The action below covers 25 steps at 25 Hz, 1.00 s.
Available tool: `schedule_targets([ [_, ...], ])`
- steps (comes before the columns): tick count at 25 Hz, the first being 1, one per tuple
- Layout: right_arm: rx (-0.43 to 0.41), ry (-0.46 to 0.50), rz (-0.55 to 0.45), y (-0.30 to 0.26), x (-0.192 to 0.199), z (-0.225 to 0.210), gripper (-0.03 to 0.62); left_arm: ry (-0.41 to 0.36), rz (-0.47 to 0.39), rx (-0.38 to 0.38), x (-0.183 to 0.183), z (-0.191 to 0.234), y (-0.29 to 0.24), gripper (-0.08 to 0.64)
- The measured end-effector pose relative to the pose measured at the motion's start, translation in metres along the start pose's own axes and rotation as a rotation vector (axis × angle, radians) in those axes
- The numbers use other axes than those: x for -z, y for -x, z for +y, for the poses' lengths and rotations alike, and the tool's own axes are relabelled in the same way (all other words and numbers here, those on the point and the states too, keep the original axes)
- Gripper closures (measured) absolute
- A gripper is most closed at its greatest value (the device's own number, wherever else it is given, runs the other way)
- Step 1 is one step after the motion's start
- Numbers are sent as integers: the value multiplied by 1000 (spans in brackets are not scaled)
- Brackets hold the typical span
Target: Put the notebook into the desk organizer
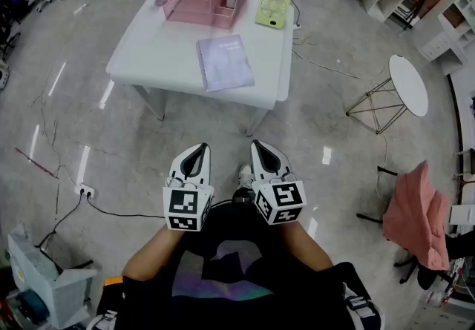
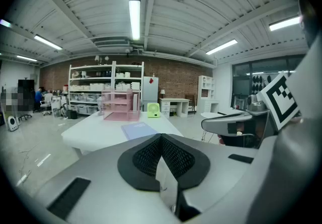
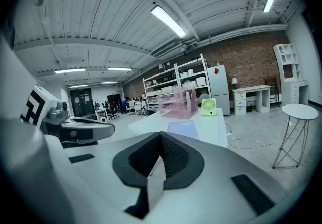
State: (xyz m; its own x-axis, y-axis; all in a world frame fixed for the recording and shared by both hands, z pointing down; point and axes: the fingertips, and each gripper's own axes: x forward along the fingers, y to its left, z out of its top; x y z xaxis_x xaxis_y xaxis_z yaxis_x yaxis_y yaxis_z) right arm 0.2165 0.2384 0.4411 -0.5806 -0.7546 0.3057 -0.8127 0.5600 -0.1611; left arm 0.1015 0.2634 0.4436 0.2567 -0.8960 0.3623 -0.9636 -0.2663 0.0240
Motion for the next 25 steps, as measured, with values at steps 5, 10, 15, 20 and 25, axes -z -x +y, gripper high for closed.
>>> schedule_targets([
  [5, -4, 0, 15, -14, 0, -9, 577, 3, 13, -2, 0, 4, -16, 551],
  [10, -9, -3, 44, -31, 1, -24, 577, 7, 28, -7, -1, 7, -38, 551],
  [15, -18, -40, 69, -59, 3, -50, 577, 45, 75, -27, 2, 14, -70, 551],
  [20, -47, -60, 110, -96, 3, -78, 575, 84, 117, -71, 3, 30, -110, 551],
  [25, -90, -39, 129, -133, -13, -110, 575, 132, 135, -113, -10, 37, -147, 549],
])
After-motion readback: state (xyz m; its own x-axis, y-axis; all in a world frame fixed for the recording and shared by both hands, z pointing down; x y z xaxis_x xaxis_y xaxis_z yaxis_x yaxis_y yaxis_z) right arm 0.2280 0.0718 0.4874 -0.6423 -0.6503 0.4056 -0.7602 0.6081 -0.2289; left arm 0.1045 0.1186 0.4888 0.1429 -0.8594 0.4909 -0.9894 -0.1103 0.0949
